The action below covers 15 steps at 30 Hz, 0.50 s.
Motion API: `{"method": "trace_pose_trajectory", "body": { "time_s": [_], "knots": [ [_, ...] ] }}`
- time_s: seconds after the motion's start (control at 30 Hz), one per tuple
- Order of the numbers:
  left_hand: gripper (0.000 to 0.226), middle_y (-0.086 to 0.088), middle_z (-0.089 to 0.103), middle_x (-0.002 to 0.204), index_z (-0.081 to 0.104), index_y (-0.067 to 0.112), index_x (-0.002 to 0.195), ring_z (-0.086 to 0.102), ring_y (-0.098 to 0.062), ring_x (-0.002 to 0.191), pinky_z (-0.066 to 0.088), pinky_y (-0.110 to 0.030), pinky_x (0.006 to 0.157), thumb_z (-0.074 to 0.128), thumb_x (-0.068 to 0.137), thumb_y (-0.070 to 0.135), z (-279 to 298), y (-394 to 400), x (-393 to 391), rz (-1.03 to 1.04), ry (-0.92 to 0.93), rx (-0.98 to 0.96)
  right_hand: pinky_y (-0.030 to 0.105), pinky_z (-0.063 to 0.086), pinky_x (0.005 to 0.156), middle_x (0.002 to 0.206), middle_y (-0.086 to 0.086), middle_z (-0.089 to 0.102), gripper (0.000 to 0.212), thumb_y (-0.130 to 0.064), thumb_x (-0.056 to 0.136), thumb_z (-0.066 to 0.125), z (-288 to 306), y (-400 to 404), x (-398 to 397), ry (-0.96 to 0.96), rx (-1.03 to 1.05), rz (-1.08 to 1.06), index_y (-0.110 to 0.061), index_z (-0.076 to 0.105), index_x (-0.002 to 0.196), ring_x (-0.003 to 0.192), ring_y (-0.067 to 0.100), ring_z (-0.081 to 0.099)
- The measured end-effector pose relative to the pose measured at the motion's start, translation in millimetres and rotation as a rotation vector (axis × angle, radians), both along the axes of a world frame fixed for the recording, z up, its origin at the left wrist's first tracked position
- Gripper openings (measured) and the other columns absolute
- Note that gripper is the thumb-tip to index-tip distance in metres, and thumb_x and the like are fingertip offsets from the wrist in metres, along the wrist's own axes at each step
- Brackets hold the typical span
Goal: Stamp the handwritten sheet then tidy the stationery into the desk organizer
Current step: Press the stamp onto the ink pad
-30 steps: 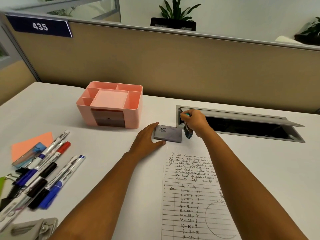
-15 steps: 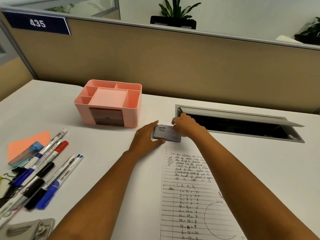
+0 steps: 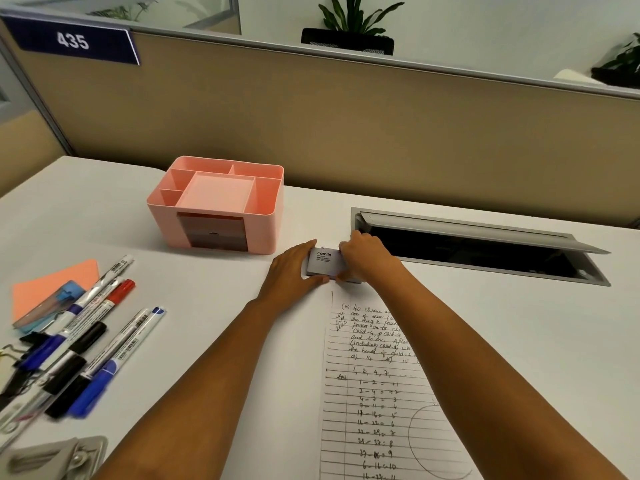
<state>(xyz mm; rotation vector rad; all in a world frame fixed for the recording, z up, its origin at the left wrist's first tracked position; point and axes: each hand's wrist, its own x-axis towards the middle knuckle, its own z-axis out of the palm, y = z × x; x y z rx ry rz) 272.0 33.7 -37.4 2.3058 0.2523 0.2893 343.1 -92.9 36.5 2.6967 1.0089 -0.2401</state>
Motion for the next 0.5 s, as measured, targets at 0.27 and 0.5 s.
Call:
{"method": "trace_pose_trajectory", "body": {
  "time_s": [0.27,0.5],
  "knots": [
    [0.076,-0.006,0.049,0.139,0.040,0.013,0.137,0.045,-0.023,0.127,0.034,-0.037,0.109,0.075,0.073,0.032,2,1,3,-0.005,0.005,-0.023,0.036,0.040,0.098,0.127,0.017,0.046,0.042,-0.024,0.094,0.052,1,0,-4,-0.042,-0.031,0.055,-0.003,0.048,0.130,0.119,0.032,0.047],
    [0.076,-0.004,0.050,0.137,0.040,0.018,0.136,0.043,-0.023,0.126,0.033,-0.036,0.108,0.078,0.071,0.026,2,2,7,0.008,0.035,-0.075,0.036,0.041,0.093,0.124,0.018,0.047,0.046,-0.033,0.091,0.053,16,0,-2,-0.003,-0.018,0.090,-0.004,0.052,0.126,0.114,0.032,0.049]
  ]
}}
